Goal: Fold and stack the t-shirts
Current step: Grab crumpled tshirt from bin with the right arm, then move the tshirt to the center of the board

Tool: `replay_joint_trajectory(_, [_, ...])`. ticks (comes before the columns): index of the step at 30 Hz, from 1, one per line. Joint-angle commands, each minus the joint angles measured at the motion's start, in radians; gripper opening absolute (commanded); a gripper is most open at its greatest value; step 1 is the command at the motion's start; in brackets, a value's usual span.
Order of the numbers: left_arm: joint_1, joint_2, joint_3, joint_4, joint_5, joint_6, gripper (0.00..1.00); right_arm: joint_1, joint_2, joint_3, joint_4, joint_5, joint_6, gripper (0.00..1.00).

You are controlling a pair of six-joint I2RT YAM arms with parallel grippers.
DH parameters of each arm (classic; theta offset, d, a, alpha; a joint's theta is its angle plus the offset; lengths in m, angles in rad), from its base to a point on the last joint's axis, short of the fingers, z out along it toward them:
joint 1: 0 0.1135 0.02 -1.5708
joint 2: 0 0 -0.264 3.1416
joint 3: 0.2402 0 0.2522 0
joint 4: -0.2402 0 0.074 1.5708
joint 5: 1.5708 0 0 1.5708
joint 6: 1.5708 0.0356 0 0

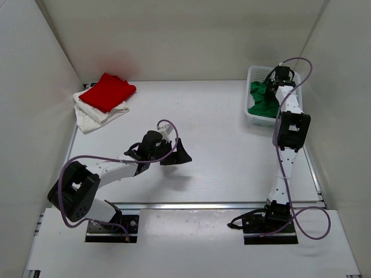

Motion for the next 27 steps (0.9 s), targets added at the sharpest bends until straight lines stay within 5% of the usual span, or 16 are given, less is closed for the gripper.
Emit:
replay_joint_trajectory(1, [0.014,-0.051,0.0,0.004,0.019,-0.003,0.99,-0.012,0.014,0.072,-0.009,-0.075,0.029,0.03])
replay_joint_trajectory(6, [0.017,-0.067,0.019,-0.014,0.01,0.002,0.98,-0.061,-0.071,0.133,-0.017,-0.218,0.121,0.0])
replay_joint_trajectory(16, [0.135,-0.088,0.091,0.007,0.103,-0.039,0.98,-0.09,-0.583,0.12,0.043,-0.524,0.206,0.0])
replay_joint_trajectory(27, [0.385,-0.218,-0.053,0.145,0.152,-0.265,0.99,0.302,-1.022,-0.127,0.418,-0.807,0.396,0.0])
